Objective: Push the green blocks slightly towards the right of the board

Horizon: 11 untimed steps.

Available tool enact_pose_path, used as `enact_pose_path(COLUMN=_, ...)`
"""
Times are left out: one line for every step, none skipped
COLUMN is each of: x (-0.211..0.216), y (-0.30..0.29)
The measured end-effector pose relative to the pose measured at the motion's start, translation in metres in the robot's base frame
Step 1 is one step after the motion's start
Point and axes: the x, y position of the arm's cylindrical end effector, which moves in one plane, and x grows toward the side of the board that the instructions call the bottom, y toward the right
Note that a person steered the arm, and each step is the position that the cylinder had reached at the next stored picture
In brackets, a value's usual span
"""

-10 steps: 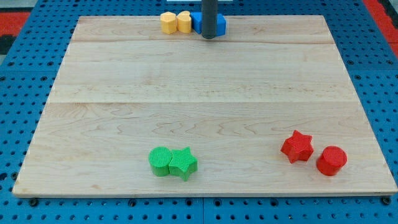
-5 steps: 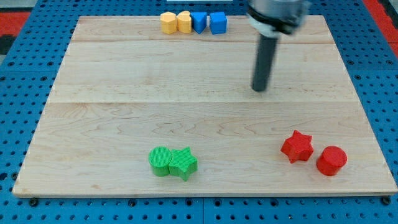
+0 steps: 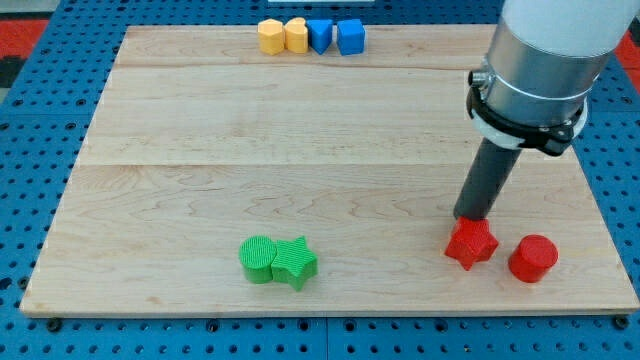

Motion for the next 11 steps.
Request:
enact_pose_path(x=0.006, y=-0.008)
enact_pose_path(x=0.015, y=-0.018)
enact_pose_path(x=0.003, y=-0.025)
enact_pose_path(x=-0.007, y=-0.081)
enact_pose_path(x=-0.024, y=-0.177)
enact_pose_path(x=-0.005, y=-0.253)
enact_pose_path(x=0.033, y=-0.305)
enact_pose_path(x=0.052, y=-0.259)
enact_pose_path(x=0.054, y=-0.203)
enact_pose_path(x=0.058, y=-0.216)
enact_pose_path(x=0.081, y=-0.223)
